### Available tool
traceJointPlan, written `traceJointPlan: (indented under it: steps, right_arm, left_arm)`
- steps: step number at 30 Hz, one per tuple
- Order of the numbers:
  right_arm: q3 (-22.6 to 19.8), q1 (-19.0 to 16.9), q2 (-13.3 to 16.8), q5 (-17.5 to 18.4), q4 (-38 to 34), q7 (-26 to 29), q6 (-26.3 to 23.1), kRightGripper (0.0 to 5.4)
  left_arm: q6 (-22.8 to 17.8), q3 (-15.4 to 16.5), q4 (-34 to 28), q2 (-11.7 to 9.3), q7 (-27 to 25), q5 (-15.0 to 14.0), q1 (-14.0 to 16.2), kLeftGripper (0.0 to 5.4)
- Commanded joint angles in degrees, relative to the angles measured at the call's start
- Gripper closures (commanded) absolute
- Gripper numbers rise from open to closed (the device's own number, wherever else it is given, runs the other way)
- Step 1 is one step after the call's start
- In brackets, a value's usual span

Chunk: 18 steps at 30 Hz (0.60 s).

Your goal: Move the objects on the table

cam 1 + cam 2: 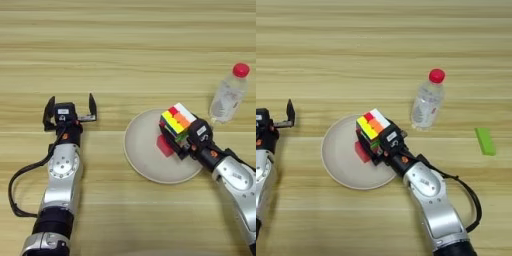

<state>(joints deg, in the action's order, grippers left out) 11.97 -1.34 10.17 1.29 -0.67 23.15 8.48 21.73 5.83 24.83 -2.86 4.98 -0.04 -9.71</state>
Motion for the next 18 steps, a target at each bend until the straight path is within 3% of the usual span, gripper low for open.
traceJointPlan:
  steps: [1,10,18]
  right_arm:
    - [0.72,-0.99,-0.24,0.66,-1.13,0.72,-0.02,1.98]
    - [1.45,-3.62,0.19,1.52,-2.90,1.80,-1.47,1.98]
    - [1.88,-3.26,0.39,-0.16,-0.73,1.14,-0.92,1.98]
  left_arm:
    - [-0.72,-0.29,-0.89,0.29,0.43,0.68,0.59,0.00]
    - [-0.73,-0.46,-0.69,0.29,0.46,0.56,0.57,0.00]
    - [-0.66,-0.33,-0.94,0.12,0.50,0.43,0.70,0.00]
